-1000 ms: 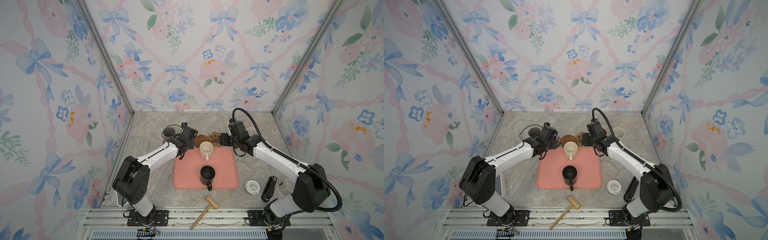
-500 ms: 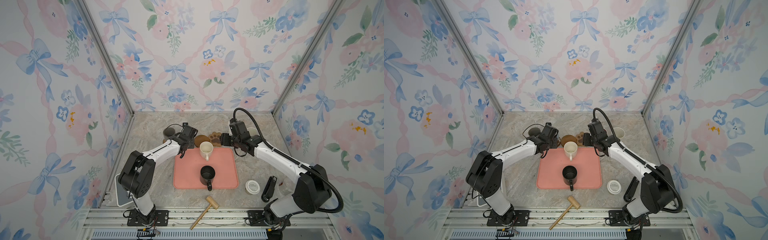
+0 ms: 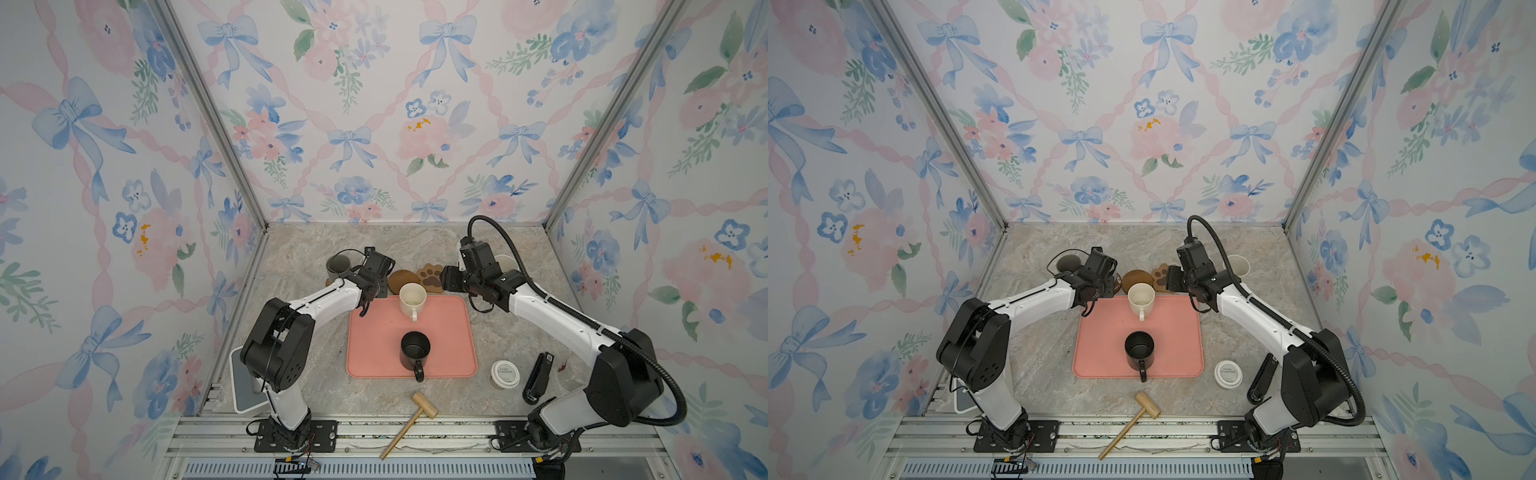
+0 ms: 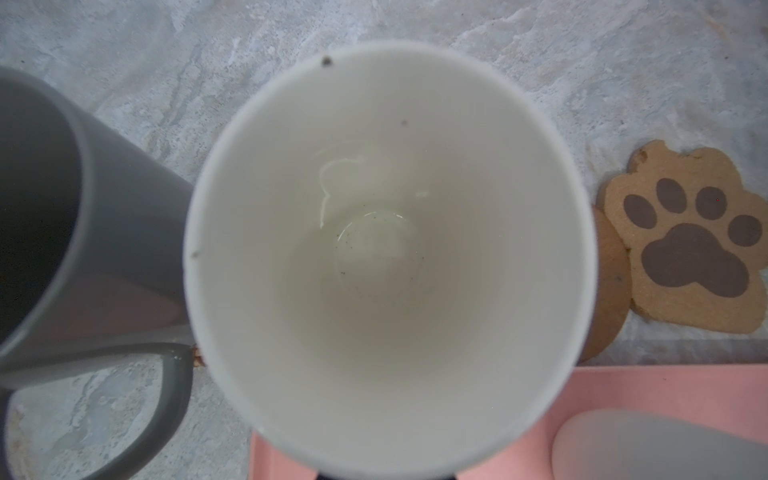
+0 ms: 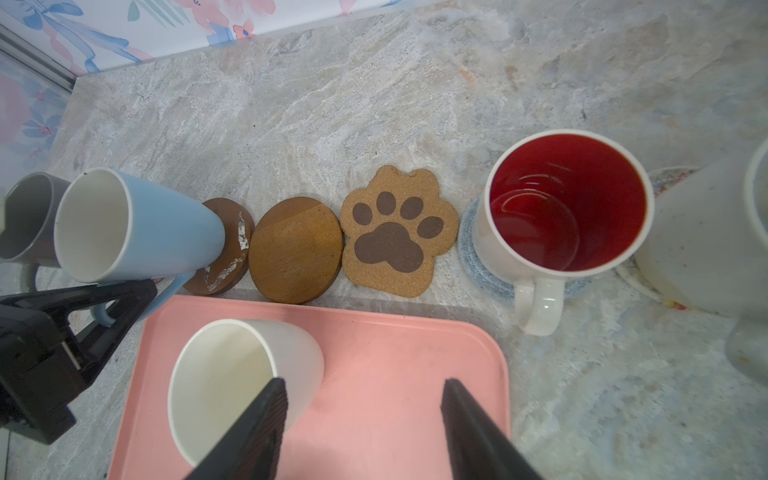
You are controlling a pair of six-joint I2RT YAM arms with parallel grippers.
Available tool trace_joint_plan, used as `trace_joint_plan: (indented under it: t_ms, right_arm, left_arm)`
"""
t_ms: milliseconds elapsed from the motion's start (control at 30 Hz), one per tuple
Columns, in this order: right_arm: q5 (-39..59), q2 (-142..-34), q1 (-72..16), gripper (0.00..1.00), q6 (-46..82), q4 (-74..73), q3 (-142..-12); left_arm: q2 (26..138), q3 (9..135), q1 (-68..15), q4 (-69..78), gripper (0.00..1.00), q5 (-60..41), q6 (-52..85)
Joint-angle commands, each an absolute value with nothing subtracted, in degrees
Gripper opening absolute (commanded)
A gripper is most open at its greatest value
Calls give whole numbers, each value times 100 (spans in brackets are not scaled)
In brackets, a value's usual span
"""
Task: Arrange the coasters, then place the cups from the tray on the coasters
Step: 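Lower the blue-handled mug onto the dark wooden coaster with the left gripper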
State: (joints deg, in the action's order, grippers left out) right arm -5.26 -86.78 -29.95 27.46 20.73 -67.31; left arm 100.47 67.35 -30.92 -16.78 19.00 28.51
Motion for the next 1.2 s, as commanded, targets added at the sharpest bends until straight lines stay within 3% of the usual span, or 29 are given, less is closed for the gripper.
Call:
trace_joint_plan:
  t_ms: [0, 1167]
  right_arm:
    - [-483, -8622, -2944, 62, 2695, 2096, -6686]
    - [-483, -8710, -2939, 63, 2723, 2101, -6724]
  left_arm:
    - [10061, 6917, -3050, -1327, 0, 2033, 2830]
    - [10102, 6898, -3037, -1409, 1, 1947, 2725]
